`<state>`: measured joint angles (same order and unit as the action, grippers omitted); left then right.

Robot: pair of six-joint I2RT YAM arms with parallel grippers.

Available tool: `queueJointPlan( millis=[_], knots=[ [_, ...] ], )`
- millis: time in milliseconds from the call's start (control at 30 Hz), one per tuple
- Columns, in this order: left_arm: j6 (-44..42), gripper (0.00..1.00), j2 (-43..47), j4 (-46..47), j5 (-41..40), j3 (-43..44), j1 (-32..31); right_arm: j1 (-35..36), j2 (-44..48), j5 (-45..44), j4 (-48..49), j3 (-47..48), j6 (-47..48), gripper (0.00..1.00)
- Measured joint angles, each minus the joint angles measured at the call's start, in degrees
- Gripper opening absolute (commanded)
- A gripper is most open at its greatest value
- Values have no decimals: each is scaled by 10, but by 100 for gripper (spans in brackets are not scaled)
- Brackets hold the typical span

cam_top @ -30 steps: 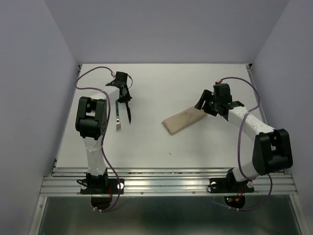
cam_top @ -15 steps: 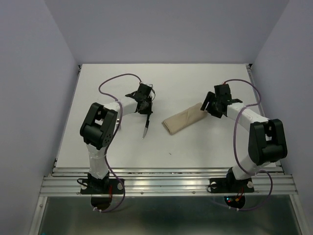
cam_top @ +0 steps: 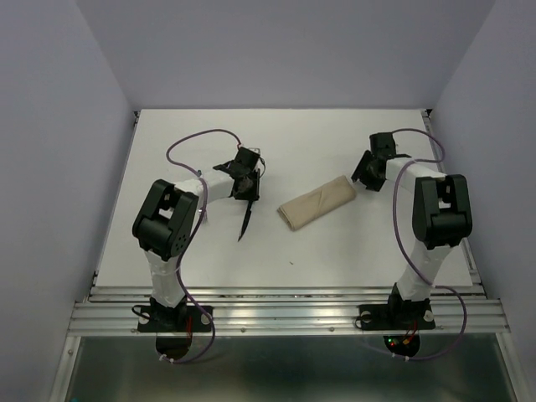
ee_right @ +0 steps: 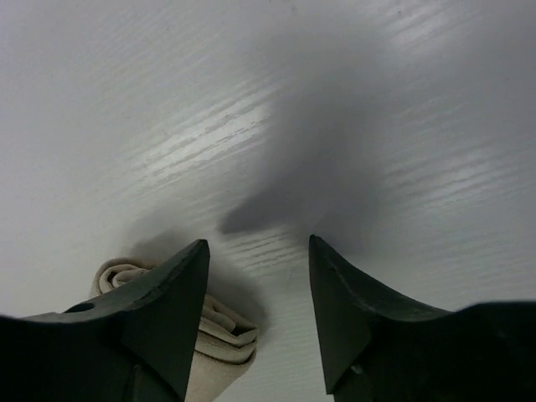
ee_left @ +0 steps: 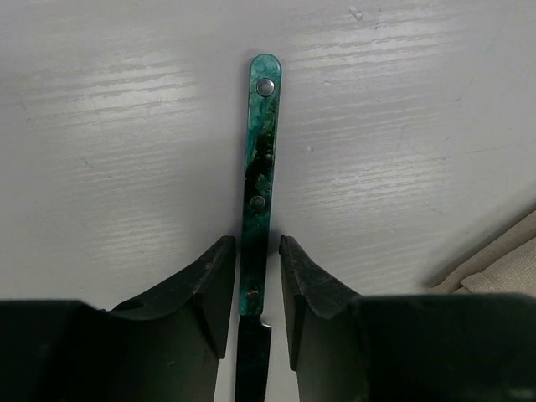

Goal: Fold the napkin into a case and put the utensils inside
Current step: Pick up the knife from the center of the board, then stuff the knife into the folded napkin.

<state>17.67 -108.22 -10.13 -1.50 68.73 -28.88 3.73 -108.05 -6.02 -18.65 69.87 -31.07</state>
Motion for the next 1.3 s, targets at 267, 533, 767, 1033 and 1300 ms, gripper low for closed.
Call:
queueJointPlan(
  millis=[267,533,767,1033,1300],
  knots=[
    [-7,0,-3,-5,-11,6,-10,7,-29,16,-7,35,5,29],
    [-16,0,-3,-6,4,7,-10,49,-31,49,-5,34,11,26],
    [-29,0,26,-34,39,7,-10,57,-45,108,-8,54,47,25],
    [-42,0,99,-56,64,21,-29,57,-77,167,-28,111,95,25],
    [-54,0,104,-83,90,57,-96,61,-87,188,-45,122,106,25]
  ],
)
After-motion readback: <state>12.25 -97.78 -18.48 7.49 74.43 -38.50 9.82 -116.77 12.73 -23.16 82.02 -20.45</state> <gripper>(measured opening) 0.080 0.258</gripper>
